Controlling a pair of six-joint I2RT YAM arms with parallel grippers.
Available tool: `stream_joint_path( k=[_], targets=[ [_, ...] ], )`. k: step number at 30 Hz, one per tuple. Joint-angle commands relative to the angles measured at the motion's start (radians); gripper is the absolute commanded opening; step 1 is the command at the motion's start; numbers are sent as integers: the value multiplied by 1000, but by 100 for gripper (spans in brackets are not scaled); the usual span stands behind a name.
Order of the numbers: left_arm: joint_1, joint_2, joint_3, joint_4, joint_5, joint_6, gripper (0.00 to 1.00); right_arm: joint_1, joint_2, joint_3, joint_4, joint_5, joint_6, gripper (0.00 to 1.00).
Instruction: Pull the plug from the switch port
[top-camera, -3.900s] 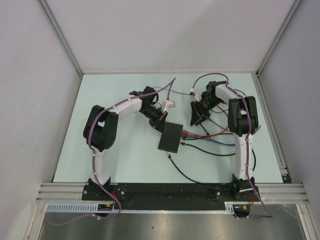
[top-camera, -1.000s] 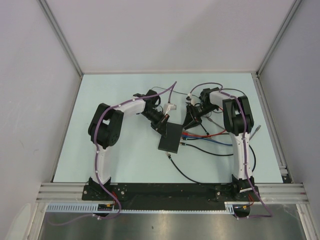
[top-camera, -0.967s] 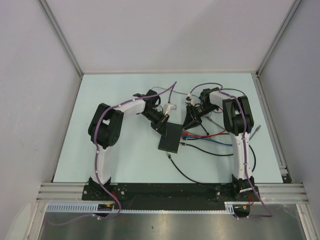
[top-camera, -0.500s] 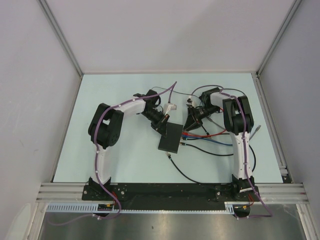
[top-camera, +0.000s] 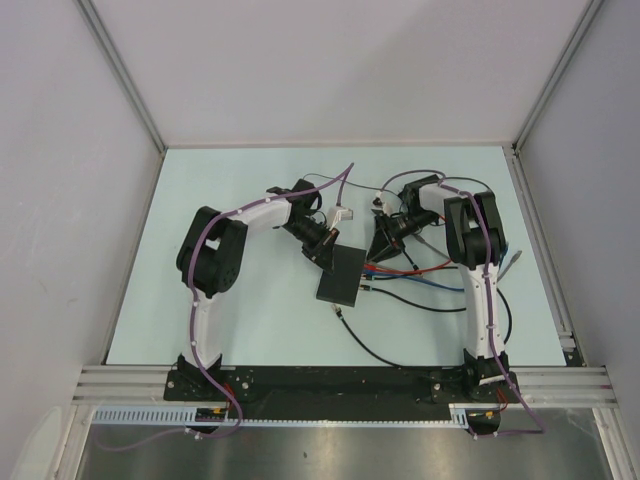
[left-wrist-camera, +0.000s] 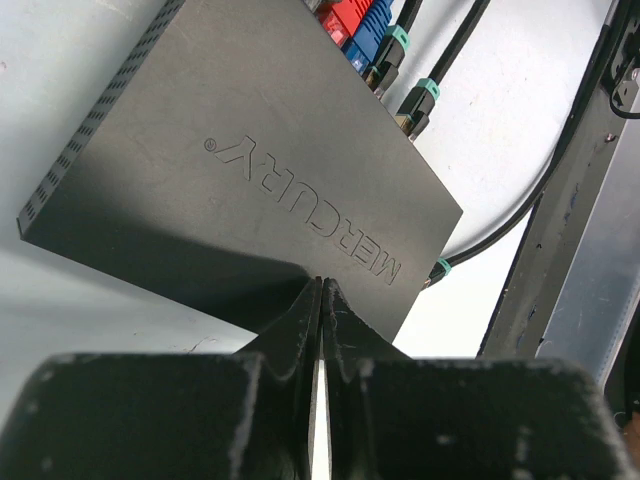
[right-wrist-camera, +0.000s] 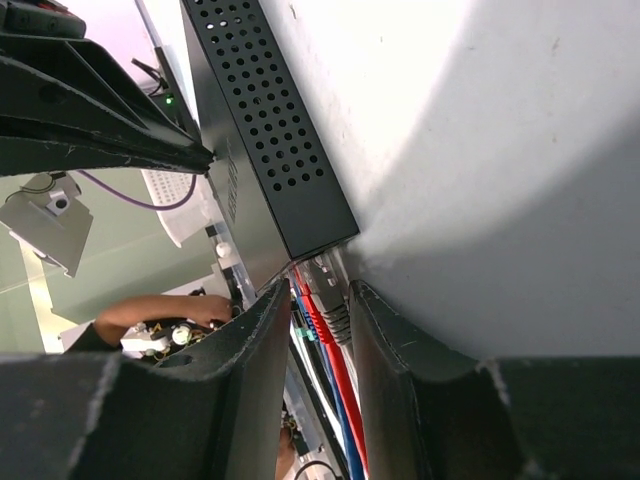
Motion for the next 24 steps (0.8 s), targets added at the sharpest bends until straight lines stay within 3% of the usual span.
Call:
stream_joint_path(
  k=[1,8,13,24],
  targets=[
    [-9,41,8,44,-90,25,7,38,86,1,43,246,-52,37],
    [-9,44,8,44,-93,25,7,46,100,21,17,244,-72,33],
    [-9,45,9,42,-95,26,7,57,98,19,7,254,-90,38],
    [-9,49,12,47,-96,25,7,83,115,44,-6,317,-71,28]
  ],
)
